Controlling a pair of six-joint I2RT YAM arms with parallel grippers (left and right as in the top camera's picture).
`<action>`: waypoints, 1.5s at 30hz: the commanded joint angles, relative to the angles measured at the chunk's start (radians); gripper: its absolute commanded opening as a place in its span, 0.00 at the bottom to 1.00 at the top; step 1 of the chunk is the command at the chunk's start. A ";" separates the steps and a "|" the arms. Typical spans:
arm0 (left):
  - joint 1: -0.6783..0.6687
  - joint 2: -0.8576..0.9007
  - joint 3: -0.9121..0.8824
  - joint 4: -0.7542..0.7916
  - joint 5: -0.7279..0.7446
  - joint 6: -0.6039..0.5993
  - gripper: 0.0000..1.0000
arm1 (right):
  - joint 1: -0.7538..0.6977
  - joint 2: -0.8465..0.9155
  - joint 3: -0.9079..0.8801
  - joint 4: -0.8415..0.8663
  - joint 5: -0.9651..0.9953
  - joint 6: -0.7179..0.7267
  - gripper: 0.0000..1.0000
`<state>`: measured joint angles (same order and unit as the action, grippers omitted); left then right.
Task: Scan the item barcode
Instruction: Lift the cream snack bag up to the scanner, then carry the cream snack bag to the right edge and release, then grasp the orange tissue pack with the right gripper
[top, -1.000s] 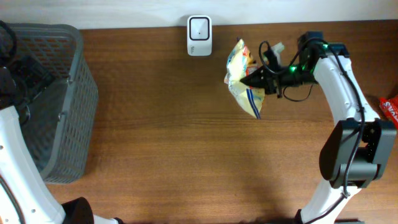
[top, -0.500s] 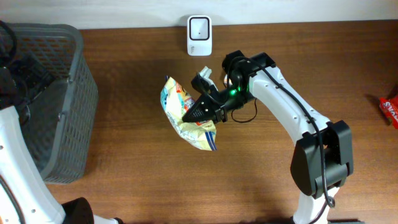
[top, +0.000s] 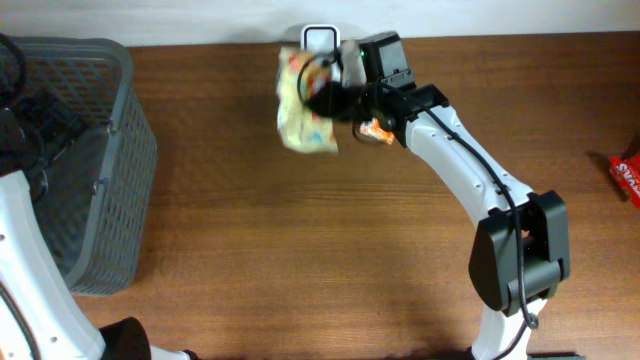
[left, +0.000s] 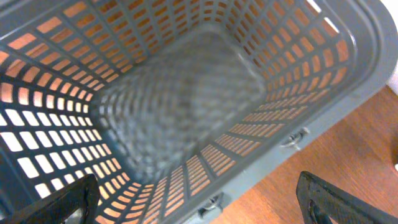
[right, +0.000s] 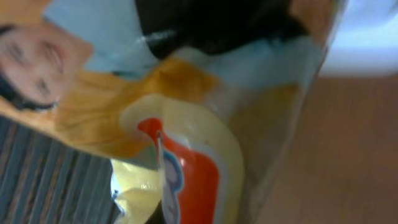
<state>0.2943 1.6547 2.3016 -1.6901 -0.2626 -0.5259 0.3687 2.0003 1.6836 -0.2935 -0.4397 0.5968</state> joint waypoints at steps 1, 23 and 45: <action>0.002 -0.005 0.003 0.002 -0.003 -0.012 0.99 | -0.002 0.019 0.023 0.255 0.457 0.296 0.04; 0.002 -0.005 0.003 0.002 -0.003 -0.012 0.99 | -0.650 -0.032 0.024 -0.120 0.707 -0.012 0.04; 0.002 -0.005 0.003 0.002 -0.003 -0.012 0.99 | -0.809 -0.146 0.070 -0.425 -0.256 -0.336 0.95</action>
<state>0.2943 1.6531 2.3009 -1.6875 -0.2623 -0.5289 -0.5831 1.7882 1.7653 -0.6476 -0.5556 0.4103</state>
